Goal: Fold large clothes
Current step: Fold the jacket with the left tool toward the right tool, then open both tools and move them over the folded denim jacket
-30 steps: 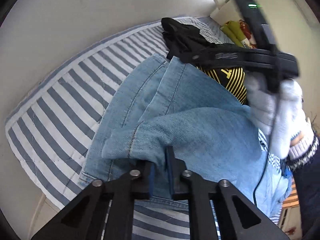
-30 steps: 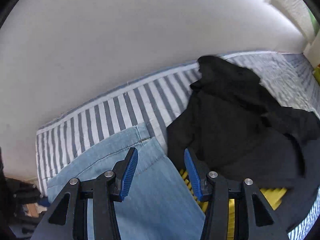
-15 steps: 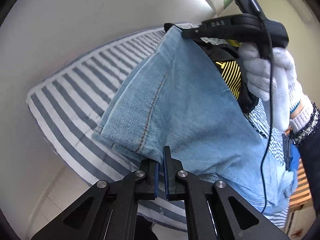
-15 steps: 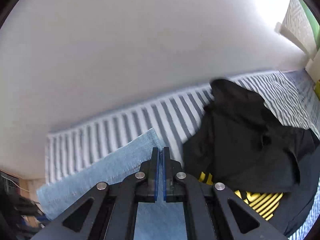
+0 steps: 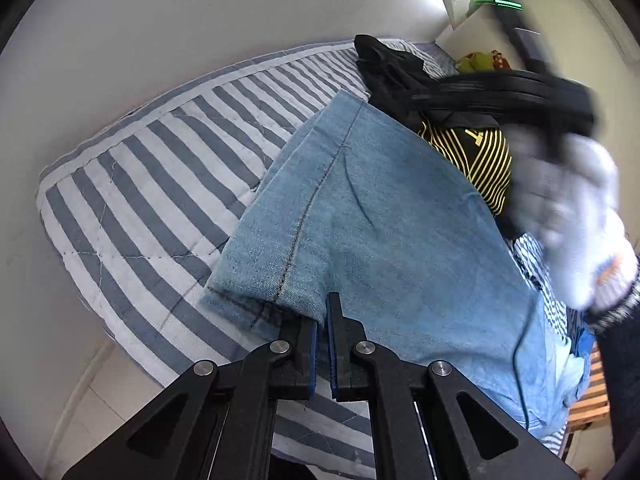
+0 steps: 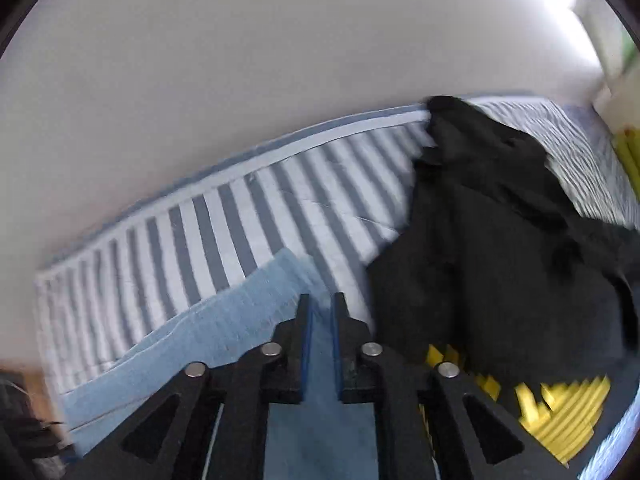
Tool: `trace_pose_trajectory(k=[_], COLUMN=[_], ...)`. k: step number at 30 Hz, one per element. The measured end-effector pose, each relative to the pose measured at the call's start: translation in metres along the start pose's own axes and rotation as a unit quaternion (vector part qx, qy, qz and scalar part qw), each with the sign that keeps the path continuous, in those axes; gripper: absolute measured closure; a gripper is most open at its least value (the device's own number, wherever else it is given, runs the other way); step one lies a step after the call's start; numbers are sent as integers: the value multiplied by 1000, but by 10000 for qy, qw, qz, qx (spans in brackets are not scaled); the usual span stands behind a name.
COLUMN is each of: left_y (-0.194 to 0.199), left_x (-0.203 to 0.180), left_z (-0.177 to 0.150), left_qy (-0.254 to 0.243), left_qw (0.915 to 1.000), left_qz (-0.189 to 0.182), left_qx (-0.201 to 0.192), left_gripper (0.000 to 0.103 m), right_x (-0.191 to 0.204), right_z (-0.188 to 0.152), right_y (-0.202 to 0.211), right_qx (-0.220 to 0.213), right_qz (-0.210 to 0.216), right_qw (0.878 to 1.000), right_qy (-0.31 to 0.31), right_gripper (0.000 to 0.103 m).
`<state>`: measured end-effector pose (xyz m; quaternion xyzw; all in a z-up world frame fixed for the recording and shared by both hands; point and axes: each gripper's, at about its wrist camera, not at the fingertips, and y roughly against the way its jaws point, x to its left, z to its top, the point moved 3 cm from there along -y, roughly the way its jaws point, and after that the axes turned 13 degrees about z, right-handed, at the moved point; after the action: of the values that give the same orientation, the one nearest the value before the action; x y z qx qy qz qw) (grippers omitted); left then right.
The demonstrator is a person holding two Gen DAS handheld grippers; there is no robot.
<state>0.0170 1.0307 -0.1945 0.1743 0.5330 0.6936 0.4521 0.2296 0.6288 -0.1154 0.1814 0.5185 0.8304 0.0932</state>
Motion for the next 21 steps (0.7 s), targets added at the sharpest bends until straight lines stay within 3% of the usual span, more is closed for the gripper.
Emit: trace_pose_trajectory(k=[3,6,9,11,13,14,15,16,21], left_y=[0,-5,-10,-10,-5,0,5,11,32], left_x=[-1,-1,-6,-4,-1,2,5,8,-14], left_z=[1,2,4,5,6,5,4,1,-15], left_qy=[-52,-58,-193,-125,-45,14,87,166,-163], left_qw=[10000,9999,9995,9992,9991,9991,9992,9992,9995], left_qz=[-11,64,186,143,142,153,163,159,138], left_qx=[77,133,159,351,405,385,356,324,219], left_gripper=[99,99,97,91,75,69,56,53,53], right_x=[-8,-5,4,8,1,-3,-8,-15,-34], right_z=[-43,-127,-226,-290,-338,-354,-367,-385,-446], right_y=[67,120,147,158,167,172,176,184,223], right_qx=[-274,-185,107,262,232,207,163,66,-368], right_qz=[16,234,70,-106,-368,-447,-480,-433,-622], right_qw=[9996,9995,9998,9991,9975,9962,9945,9912,9755], right_qy=[-49,-59,-133,-326,-555,-717,-912,-1249,-2078], right_gripper=[89,88,88,88,87,87,87,87,85])
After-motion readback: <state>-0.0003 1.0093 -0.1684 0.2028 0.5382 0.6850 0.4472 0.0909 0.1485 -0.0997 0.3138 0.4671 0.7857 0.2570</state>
